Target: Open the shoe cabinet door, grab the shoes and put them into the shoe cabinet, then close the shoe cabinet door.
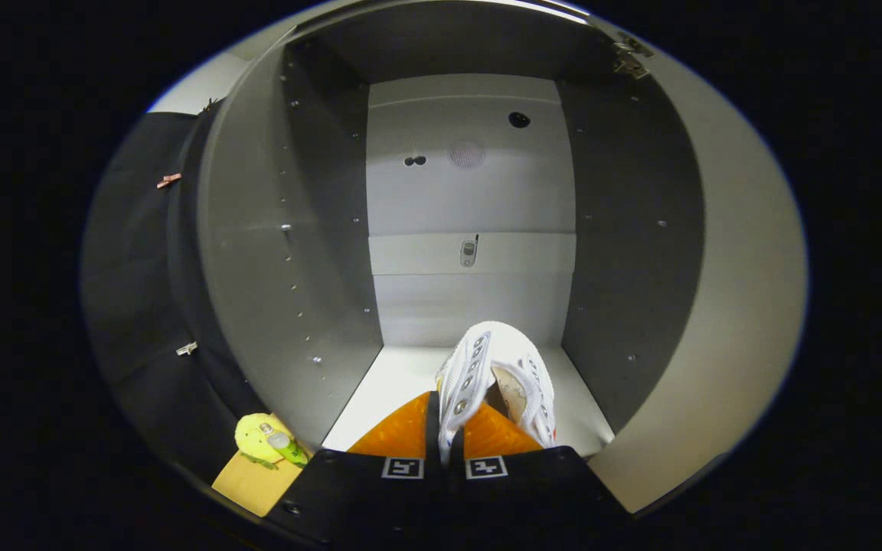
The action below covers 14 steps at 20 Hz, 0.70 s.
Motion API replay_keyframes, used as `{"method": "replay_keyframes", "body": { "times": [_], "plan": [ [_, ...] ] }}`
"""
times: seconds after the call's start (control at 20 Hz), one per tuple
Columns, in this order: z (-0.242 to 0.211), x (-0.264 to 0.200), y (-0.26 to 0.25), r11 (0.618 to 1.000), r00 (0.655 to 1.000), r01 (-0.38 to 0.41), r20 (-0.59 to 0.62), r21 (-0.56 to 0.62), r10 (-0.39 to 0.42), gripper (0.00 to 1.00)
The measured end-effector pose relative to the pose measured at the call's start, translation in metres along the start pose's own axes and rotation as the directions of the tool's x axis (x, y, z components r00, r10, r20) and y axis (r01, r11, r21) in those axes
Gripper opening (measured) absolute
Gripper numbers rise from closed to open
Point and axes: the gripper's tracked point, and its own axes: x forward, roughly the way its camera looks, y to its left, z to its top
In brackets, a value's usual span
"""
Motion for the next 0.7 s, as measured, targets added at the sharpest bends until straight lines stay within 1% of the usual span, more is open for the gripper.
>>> {"method": "replay_keyframes", "body": {
  "times": [0.1, 0.25, 0.4, 0.5, 0.7],
  "plan": [
    [-0.001, 0.029, 0.003, 0.999, 1.0, 0.0, -0.02, -0.032, 0.0, 0.05],
    [-0.016, 0.068, 0.006, 1.0, 0.997, -0.01, -0.079, -0.019, 0.008, 0.05],
    [-0.035, 0.107, -0.006, 0.996, 0.992, 0.034, -0.12, -0.084, -0.044, 0.05],
    [-0.043, 0.127, -0.011, 0.99, 0.989, 0.05, -0.128, -0.135, -0.067, 0.05],
    [-0.052, 0.149, -0.021, 0.978, 0.986, 0.077, -0.132, -0.193, -0.104, 0.05]
  ]
}}
